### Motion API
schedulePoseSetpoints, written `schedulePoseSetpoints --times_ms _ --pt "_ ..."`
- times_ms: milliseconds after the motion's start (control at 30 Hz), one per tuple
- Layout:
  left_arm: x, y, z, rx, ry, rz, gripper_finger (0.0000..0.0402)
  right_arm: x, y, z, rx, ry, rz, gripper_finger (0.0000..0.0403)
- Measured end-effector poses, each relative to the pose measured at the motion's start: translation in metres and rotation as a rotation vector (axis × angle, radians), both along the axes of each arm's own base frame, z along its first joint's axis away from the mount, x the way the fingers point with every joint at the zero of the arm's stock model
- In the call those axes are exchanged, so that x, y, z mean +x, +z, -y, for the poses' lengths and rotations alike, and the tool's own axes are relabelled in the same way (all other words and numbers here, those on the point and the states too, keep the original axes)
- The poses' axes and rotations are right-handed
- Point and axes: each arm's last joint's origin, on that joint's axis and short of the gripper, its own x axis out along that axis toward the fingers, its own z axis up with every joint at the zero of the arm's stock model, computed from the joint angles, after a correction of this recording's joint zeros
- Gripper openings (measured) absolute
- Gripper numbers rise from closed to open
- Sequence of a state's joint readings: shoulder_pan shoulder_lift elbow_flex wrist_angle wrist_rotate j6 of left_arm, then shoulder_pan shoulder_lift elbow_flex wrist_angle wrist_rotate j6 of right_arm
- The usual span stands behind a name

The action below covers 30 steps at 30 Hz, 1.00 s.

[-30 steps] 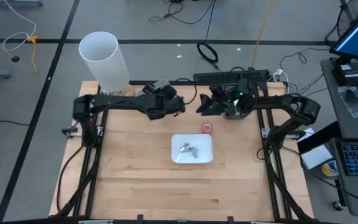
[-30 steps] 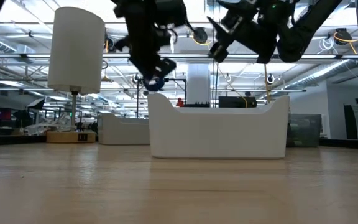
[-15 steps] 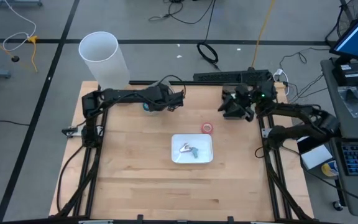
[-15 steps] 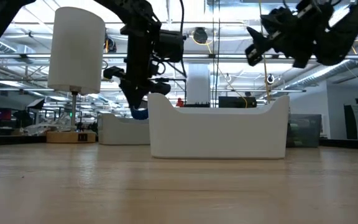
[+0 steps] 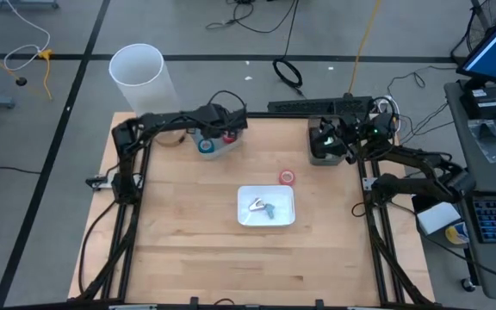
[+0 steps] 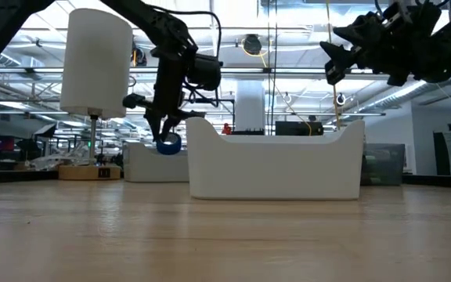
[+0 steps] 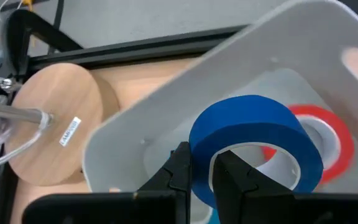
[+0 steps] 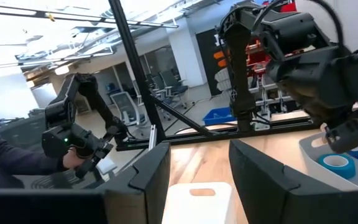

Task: Pick and place Stapler, Stapler remover, tape
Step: Put the blue tape into the gray bin

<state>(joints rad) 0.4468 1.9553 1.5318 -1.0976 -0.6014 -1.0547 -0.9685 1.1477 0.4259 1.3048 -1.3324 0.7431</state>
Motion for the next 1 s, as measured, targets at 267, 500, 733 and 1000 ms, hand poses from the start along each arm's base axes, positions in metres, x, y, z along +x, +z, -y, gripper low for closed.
schedulePoseSetpoints --times_ms 267,500,733,1000 --pt "-0.001 -0.011 -0.019 -0.031 0.049 0.047 0.0041 0.0 0.0 0.0 -0.002 -0.002 0.001 0.0156" --pt "0.005 -0.036 -0.02 -0.085 0.047 -0.004 0.0043 0.0 -0.001 0.001 0.004 -0.002 -0.004 0.0157" --pt "0.004 -0.036 -0.019 -0.095 0.057 0.001 0.0064 0.0 -0.001 0.001 0.01 -0.001 -0.006 0.0157" --pt "0.003 -0.035 -0.02 -0.083 0.091 0.018 0.0063 0.0 -0.002 0.001 0.024 -0.001 -0.016 0.0158"
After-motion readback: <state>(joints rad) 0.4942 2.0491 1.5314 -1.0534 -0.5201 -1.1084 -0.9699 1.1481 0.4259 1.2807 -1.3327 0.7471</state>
